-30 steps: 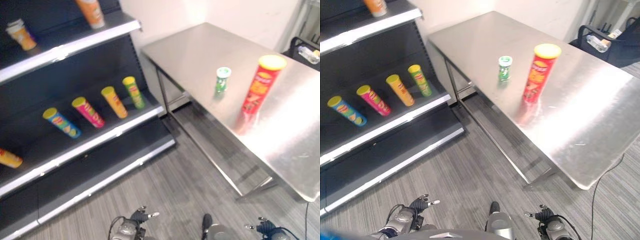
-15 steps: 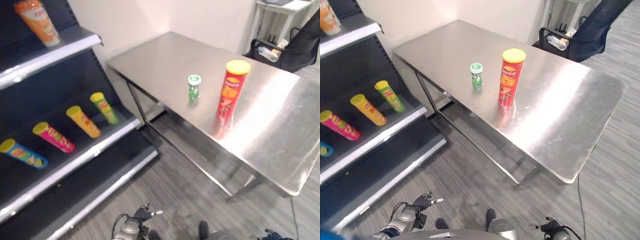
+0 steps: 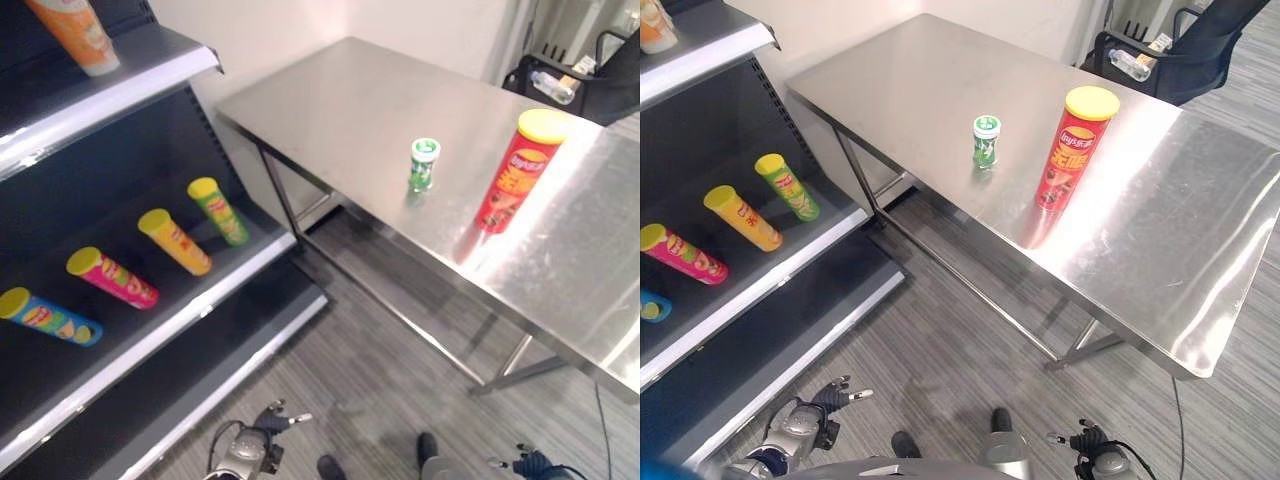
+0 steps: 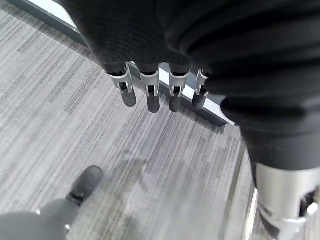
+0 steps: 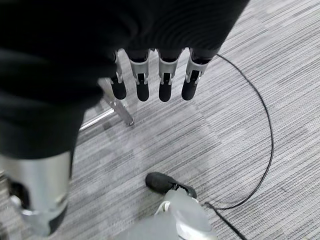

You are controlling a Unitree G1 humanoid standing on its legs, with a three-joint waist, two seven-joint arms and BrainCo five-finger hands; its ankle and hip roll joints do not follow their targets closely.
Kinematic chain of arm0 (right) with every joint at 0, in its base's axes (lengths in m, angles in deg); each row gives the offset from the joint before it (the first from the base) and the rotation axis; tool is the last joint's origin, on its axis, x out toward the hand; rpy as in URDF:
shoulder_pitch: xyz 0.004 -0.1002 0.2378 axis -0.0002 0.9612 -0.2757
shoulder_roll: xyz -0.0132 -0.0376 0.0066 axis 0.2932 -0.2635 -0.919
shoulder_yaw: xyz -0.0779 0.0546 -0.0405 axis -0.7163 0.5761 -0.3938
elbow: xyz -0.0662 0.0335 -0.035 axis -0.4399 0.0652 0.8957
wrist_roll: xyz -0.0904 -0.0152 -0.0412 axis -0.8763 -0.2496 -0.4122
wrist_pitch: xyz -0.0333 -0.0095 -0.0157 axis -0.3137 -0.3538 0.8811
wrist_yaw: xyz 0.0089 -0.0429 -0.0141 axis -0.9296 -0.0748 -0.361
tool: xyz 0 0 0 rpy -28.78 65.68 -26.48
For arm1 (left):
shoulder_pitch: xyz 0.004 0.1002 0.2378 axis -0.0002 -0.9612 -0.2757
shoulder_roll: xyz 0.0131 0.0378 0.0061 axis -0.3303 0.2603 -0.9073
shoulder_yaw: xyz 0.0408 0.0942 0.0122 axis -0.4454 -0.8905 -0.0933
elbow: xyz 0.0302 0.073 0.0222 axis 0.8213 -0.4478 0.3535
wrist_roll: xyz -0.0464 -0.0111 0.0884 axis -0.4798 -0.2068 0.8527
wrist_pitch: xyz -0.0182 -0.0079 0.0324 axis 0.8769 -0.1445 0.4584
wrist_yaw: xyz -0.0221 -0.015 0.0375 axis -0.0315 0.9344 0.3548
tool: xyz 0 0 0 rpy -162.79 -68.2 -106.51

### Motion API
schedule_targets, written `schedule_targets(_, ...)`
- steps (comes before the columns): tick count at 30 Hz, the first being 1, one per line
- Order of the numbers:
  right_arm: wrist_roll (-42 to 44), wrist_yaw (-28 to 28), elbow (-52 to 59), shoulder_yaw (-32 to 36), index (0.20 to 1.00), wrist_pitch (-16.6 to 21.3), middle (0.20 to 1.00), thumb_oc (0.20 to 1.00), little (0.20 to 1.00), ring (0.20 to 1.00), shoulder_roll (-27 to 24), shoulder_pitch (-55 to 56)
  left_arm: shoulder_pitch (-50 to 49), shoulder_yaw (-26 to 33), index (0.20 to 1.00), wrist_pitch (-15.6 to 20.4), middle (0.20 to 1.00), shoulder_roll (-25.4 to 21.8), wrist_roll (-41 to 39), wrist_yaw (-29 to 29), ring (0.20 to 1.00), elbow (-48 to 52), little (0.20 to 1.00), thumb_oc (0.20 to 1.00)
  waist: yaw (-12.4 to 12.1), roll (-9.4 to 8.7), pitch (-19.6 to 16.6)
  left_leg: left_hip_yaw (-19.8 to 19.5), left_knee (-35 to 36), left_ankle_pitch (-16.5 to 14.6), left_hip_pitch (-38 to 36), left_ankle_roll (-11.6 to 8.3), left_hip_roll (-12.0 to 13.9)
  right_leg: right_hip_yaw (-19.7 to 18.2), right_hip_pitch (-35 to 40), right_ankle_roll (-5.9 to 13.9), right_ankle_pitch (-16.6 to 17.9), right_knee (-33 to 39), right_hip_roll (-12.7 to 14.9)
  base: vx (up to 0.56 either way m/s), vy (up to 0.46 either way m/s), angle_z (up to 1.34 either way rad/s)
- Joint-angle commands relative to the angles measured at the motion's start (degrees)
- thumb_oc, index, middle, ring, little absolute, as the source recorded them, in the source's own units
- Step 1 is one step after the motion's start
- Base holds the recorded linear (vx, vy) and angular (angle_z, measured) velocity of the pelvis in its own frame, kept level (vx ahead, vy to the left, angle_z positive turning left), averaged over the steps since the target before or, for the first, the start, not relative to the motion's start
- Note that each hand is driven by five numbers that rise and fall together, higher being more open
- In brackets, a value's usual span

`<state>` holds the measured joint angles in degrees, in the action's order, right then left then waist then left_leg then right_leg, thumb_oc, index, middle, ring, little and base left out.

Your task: Put the goods on the table back onto the shelves and tidy them up.

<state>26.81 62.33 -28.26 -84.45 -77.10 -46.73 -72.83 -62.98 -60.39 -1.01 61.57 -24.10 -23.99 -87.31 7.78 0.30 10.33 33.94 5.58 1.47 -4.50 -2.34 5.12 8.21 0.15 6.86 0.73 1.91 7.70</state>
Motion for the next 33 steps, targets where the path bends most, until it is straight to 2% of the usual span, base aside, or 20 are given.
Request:
schedule_targets(1, 3.8, 1.5, -3.3, 1.2, 1.000, 0.2, 1.000, 1.000, 1.000, 1.000, -1.1, -1.7, 3.1, 1.2, 1.000, 1.0, 1.000, -0.7, 1.3, -0.4, 1.000, -3.3, 1.000, 1.000, 0.9, -1.22, 0.1, -1.0, -0.6, 1.0, -0.3, -5.15, 2.1, 2.9, -1.4, 6.24, -0.6, -4.7, 5.7, 0.01, 0.041, -0.21)
schedule_targets(5, 7.4, 1.3, -5.6, 6.8, 1.000, 0.2, 1.000, 1.000, 1.000, 1.000, -4.1, 0.5, 3.7, 2.6, 1.000, 0.9, 1.000, -2.6, 1.8, -0.3, 1.000, -4.6, 1.000, 1.000, 1.7, -2.48, 0.4, -0.5, -0.6, 0.8, 0.4, -5.04, 2.1, 2.6, -3.1, 6.67, 0.4, -5.1, 5.9, -0.01, 0.015, -0.12)
schedule_targets(8, 9.5, 1.7, -10.0, 13.0, 1.000, 0.0, 1.000, 1.000, 1.000, 1.000, -8.3, 3.6, 4.6, 3.3, 1.000, 0.9, 1.000, -4.5, 1.8, 0.0, 1.000, -5.2, 1.000, 1.000, 2.4, -4.04, 0.5, -0.4, -0.6, 0.8, 1.2, -5.20, 2.5, 2.7, -4.0, 7.08, 1.3, -4.9, 5.6, -0.01, -0.027, -0.06)
schedule_targets(9, 9.5, 1.7, -10.1, 13.1, 1.000, 0.1, 1.000, 1.000, 1.000, 1.000, -8.4, 3.6, 4.6, 3.3, 1.000, 0.9, 1.000, -4.5, 1.8, 0.0, 1.000, -5.2, 1.000, 1.000, 2.3, -4.00, 0.5, -0.4, -0.6, 0.8, 1.2, -5.20, 2.5, 2.7, -4.0, 7.08, 1.3, -4.9, 5.6, 0.00, -0.032, -0.01)
schedule_targets(12, 14.6, 2.0, -12.8, 21.9, 1.000, 0.0, 1.000, 1.000, 1.000, 1.000, -14.1, 6.8, 5.4, 3.8, 1.000, 0.8, 1.000, -5.4, 1.8, 0.5, 1.000, -5.3, 1.000, 1.000, 3.2, -4.97, 0.5, -0.5, -0.6, 1.1, 2.0, -5.45, 3.0, 2.9, -4.9, 7.41, 1.6, -4.8, 5.4, 0.00, -0.037, -0.01)
schedule_targets(13, 18.4, 3.1, -11.3, 28.5, 1.000, 1.0, 1.000, 1.000, 1.000, 1.000, -17.7, 9.0, 5.5, 4.2, 1.000, 0.6, 1.000, -5.5, 2.5, 0.5, 1.000, -5.4, 1.000, 1.000, 4.1, -5.67, 0.4, -0.6, -0.6, 1.2, 2.3, -5.62, 3.2, 3.0, -5.2, 7.58, 1.8, -4.8, 5.2, 0.01, -0.036, -0.05)
schedule_targets(15, 20.7, 4.7, -5.6, 34.6, 1.000, 2.8, 1.000, 1.000, 1.000, 1.000, -20.1, 11.2, 5.6, 4.5, 1.000, 0.6, 1.000, -4.7, 2.7, 0.1, 1.000, -5.5, 1.000, 1.000, 4.5, -5.77, 0.2, -0.7, -0.6, 1.3, 2.5, -5.70, 3.4, 3.1, -5.5, 7.67, 1.8, -4.8, 5.1, 0.00, -0.030, 0.02)
schedule_targets(17, 21.2, 5.6, -3.2, 36.7, 1.000, 3.7, 1.000, 1.000, 1.000, 1.000, -21.1, 11.4, 5.6, 4.6, 1.000, 0.7, 1.000, -4.4, 2.9, -0.2, 1.000, -5.5, 1.000, 1.000, 4.6, -5.81, 0.2, -0.6, -0.6, 1.2, 2.5, -5.72, 3.5, 3.1, -5.6, 7.73, 1.7, -4.8, 5.0, 0.00, 0.000, 0.00)
schedule_targets(18, 19.1, 7.2, 8.4, 39.8, 1.000, 5.6, 1.000, 1.000, 1.000, 1.000, -25.6, 11.7, 4.9, 4.9, 1.000, 0.7, 1.000, -4.0, 3.3, -0.3, 1.000, -5.3, 1.000, 1.000, 4.9, -6.08, 0.2, -0.4, -0.6, 1.2, 2.3, -5.85, 3.7, 3.0, -5.8, 7.75, 1.6, -4.7, 5.0, 0.00, -0.016, -0.04)
schedule_targets(19, 17.9, 8.3, 15.4, 41.9, 1.000, 6.7, 1.000, 1.000, 1.000, 1.000, -27.2, 12.0, 4.7, 5.2, 1.000, 0.8, 1.000, -3.7, 3.4, -0.3, 1.000, -5.1, 1.000, 1.000, 5.1, -6.06, 0.1, -0.2, -0.6, 1.2, 2.1, -5.91, 3.8, 3.0, -5.8, 7.74, 1.5, -4.7, 4.9, 0.00, -0.016, -0.06)
schedule_targets(20, 17.6, 8.5, 16.1, 42.3, 1.000, 6.3, 1.000, 1.000, 1.000, 1.000, -27.0, 12.4, 4.7, 5.1, 1.000, 0.8, 1.000, -3.6, 3.4, -0.3, 1.000, -5.1, 1.000, 1.000, 5.0, -5.93, 0.1, -0.3, -0.6, 1.1, 2.1, -5.92, 3.8, 3.0, -5.7, 7.74, 1.5, -4.7, 4.9, 0.01, -0.010, -0.07)
schedule_targets(21, 14.9, 9.8, 26.8, 44.7, 1.000, 7.6, 1.000, 1.000, 1.000, 1.000, -28.6, 12.6, 4.0, 5.8, 1.000, 0.8, 1.000, -3.1, 3.6, -0.3, 1.000, -4.8, 1.000, 1.000, 5.1, -5.80, 0.0, 0.0, -0.6, 1.1, 1.7, -5.96, 4.0, 3.2, -5.6, 7.68, 1.2, -4.7, 4.9, 0.00, 0.000, 0.00)
schedule_targets(22, 12.7, 10.8, 32.7, 46.0, 1.000, 8.2, 1.000, 1.000, 1.000, 1.000, -30.1, 12.4, 3.6, 6.0, 1.000, 0.8, 1.000, -2.9, 3.7, -0.3, 1.000, -4.5, 1.000, 1.000, 4.9, -5.72, -0.2, 0.0, -0.6, 1.1, 1.6, -6.01, 4.1, 3.3, -5.4, 7.64, 1.0, -4.7, 4.8, 0.03, -0.026, 0.03)
schedule_targets(25, 7.9, 12.5, 41.8, 46.4, 1.000, 8.6, 1.000, 1.000, 1.000, 1.000, -32.2, 10.6, 3.1, 6.1, 1.000, 0.7, 1.000, -2.5, 3.7, -0.3, 1.000, -3.7, 1.000, 1.000, 4.2, -5.44, -0.3, -0.3, -0.7, 1.1, 1.4, -6.03, 4.2, 3.7, -5.0, 7.49, 0.4, -4.8, 4.8, 0.01, -0.030, 0.04)
schedule_targets(26, 2.2, 13.9, 47.4, 44.4, 1.000, 8.4, 1.000, 1.000, 1.000, 1.000, -37.2, 6.3, 2.4, 5.0, 1.000, 0.7, 1.000, -2.2, 4.1, 0.1, 1.000, -2.6, 1.000, 1.000, 2.1, -5.05, -0.6, -0.9, -0.8, 1.4, 1.2, -6.11, 4.3, 4.6, -4.2, 7.11, -0.4, -5.0, 4.7, 0.02, -0.070, 0.07)
schedule_targets(27, 2.0, 14.0, 47.5, 44.1, 1.000, 8.2, 1.000, 1.000, 1.000, 1.000, -37.3, 5.9, 2.3, 5.2, 1.000, 0.6, 1.000, -2.1, 4.1, 0.1, 1.000, -2.5, 1.000, 1.000, 2.3, -4.99, -0.5, -0.9, -0.8, 1.4, 1.2, -6.14, 4.4, 4.7, -4.1, 7.09, -0.5, -5.0, 4.7, 0.01, -0.077, 0.09)
schedule_targets(28, 0.6, 13.9, 49.6, 42.0, 1.000, 8.4, 1.000, 1.000, 1.000, 1.000, -38.8, 3.8, 2.2, 4.5, 1.000, 0.6, 1.000, -2.1, 4.2, 0.2, 1.000, -2.5, 1.000, 1.000, 1.2, -4.92, -0.6, -1.3, -0.8, 1.5, 1.1, -6.21, 4.4, 5.0, -3.7, 6.92, -0.8, -5.1, 4.6, 0.00, -0.025, 0.15)
schedule_targets(29, 0.3, 14.0, 49.5, 41.3, 1.000, 8.3, 1.000, 1.000, 1.000, 1.000, -38.9, 3.0, 2.1, 4.9, 1.000, 0.5, 1.000, -2.0, 4.2, 0.2, 1.000, -2.5, 1.000, 1.000, 1.6, -4.91, -0.5, -1.3, -0.8, 1.5, 1.0, -6.26, 4.5, 5.1, -3.6, 6.89, -0.9, -5.1, 4.6, -0.07, -0.077, 0.23)
schedule_targets(30, -1.0, 12.8, 52.0, 39.0, 1.000, 8.0, 1.000, 1.000, 1.000, 1.000, -40.5, 1.0, 1.8, 4.3, 1.000, 0.5, 1.000, -2.0, 4.2, 0.4, 1.000, -2.0, 1.000, 1.000, 0.4, -4.93, -0.4, -0.7, -1.0, 2.7, 1.5, -5.79, 4.7, 6.0, -3.7, 6.14, -0.4, -5.2, 4.5, -0.07, -0.079, 0.26)
schedule_targets(33, -4.5, 10.2, 54.5, 32.7, 1.000, 7.5, 1.000, 1.000, 1.000, 1.000, -44.2, -3.6, 0.5, 4.1, 1.000, 0.5, 1.000, -2.3, 4.5, 0.9, 1.000, -1.2, 1.000, 1.000, -1.1, -4.69, -0.7, -2.4, -1.0, 2.1, 0.5, -6.53, 4.7, 6.5, -1.8, 6.20, -2.1, -5.3, 4.4, 0.05, -0.050, 0.25)
